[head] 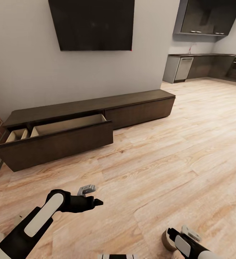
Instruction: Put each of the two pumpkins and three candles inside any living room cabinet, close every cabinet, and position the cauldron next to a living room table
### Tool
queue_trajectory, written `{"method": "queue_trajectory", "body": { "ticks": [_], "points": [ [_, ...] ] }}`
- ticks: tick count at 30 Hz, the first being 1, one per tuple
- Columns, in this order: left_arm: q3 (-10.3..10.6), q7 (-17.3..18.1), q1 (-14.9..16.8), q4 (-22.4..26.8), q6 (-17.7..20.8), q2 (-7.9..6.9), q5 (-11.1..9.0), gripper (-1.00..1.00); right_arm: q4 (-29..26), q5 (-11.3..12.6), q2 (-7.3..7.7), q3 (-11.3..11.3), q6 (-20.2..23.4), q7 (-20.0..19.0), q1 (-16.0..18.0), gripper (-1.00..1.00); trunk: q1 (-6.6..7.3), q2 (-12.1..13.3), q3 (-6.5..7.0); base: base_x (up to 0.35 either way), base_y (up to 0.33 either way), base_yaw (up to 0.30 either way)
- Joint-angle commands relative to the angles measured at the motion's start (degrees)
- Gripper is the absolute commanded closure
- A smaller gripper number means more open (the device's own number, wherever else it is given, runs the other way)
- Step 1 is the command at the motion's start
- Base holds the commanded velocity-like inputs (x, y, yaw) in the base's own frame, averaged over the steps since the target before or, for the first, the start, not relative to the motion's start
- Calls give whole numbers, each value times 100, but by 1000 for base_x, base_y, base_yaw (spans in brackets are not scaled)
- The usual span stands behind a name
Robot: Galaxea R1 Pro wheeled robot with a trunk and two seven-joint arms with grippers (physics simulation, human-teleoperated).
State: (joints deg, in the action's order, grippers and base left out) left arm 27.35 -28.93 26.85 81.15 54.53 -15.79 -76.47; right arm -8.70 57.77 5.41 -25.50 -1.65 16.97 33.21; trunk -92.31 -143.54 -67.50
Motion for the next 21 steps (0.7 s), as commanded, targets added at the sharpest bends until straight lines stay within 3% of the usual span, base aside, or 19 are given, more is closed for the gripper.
{"method": "queue_trajectory", "body": {
  "ticks": [1, 4, 7, 21],
  "points": [
    [12, -60, 5, 6, -4, -4, -61, -100, -9, -75, -29, -57, -18, 26, 1, -100, 1, -2, -5, 0, 0, 0],
    [13, -60, 5, 6, -4, -4, -61, -100, -15, -391, -138, -71, -89, 24, 1, -100, 1, -2, -5, 0, 0, 0],
    [11, -60, 5, 6, -4, -4, -61, -100, -17, -514, -211, -75, -227, 8, 1, -100, 1, -2, -5, 0, 0, 0],
    [11, -52, 5, 8, -3, -5, -61, -100, -10, -568, -219, -78, -488, -96, 1, -100, 1, -2, -5, 0, 0, 0]
  ]
}}
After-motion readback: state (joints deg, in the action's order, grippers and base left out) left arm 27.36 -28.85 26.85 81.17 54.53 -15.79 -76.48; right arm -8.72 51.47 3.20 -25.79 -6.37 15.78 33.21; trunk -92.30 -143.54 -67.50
